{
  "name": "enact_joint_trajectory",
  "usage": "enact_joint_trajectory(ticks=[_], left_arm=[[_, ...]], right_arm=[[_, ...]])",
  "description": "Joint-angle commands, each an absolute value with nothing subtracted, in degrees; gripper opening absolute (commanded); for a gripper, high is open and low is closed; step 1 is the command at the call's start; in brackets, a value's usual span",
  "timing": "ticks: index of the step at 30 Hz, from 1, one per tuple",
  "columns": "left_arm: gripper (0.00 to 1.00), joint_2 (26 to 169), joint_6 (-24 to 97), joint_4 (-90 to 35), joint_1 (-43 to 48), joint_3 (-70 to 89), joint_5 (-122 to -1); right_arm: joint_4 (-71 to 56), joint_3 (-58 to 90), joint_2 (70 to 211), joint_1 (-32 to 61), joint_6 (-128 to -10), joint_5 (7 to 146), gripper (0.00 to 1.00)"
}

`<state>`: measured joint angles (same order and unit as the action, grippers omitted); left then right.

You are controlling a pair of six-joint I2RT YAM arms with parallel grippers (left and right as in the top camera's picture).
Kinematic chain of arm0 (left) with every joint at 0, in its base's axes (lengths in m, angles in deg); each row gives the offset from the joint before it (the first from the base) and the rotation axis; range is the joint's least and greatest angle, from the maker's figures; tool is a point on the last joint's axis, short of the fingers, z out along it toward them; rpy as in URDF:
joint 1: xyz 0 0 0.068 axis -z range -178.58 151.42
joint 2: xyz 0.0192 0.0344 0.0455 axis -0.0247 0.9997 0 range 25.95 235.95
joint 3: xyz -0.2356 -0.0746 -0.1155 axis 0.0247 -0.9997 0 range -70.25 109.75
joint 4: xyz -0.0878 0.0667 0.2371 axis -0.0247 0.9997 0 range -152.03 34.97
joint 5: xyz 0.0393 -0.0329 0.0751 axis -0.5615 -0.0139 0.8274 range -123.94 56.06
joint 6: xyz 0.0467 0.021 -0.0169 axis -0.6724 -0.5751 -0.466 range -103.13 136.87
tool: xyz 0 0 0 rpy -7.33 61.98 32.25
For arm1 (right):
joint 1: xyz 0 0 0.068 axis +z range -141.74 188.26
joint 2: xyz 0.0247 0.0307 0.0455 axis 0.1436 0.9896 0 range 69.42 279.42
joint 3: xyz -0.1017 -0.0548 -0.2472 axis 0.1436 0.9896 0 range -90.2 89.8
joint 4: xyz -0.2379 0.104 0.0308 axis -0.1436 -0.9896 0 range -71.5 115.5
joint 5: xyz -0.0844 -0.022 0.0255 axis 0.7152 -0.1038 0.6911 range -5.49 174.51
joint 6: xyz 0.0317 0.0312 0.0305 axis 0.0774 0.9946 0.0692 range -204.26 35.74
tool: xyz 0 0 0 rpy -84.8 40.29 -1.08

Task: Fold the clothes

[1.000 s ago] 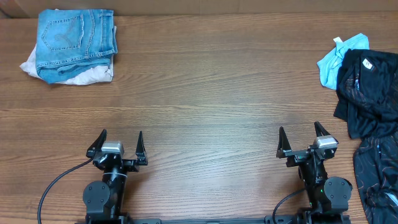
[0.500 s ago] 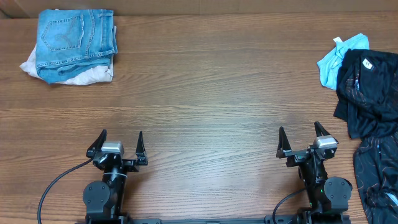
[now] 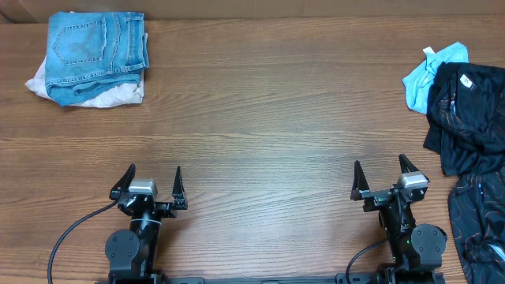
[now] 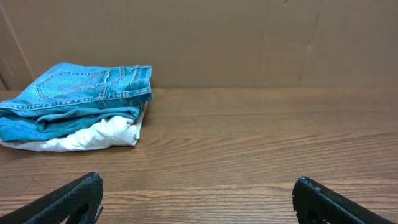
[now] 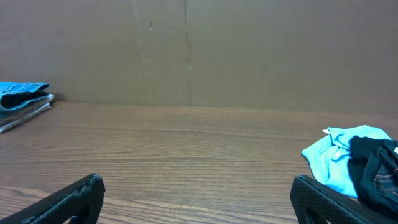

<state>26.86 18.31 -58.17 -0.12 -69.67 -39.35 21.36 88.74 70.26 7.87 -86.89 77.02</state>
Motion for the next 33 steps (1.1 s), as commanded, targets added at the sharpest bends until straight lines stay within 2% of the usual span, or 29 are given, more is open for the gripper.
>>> enact_joint_trajectory(ticks=[1, 17, 20, 25, 33], left_arm=[[1.0, 26.2, 17.5, -58.1, -0.5, -70.0, -39.8], [1.0, 26.2, 17.5, -58.1, -0.5, -70.0, -39.7], [1.0, 26.2, 17.5, -58.1, -0.5, -70.0, -39.7], [1.0, 26.2, 17.5, -58.1, -0.5, -70.0, -39.7], [1.0, 26.2, 17.5, -58.1, -0.5, -70.0, -39.7]], right_arm=[[21.5, 89.3, 69.6, 7.7, -87.1, 76.9, 1.0], [21.7, 89.3, 69.6, 7.7, -87.1, 75.8, 1.0], [22.4, 89.3, 69.6, 7.7, -87.0, 65.4, 1.0], [24.8, 89.3, 69.6, 7.7, -87.1, 35.6, 1.0], [39.4, 89.3, 69.6, 7.7, -87.1, 14.6, 1.0]])
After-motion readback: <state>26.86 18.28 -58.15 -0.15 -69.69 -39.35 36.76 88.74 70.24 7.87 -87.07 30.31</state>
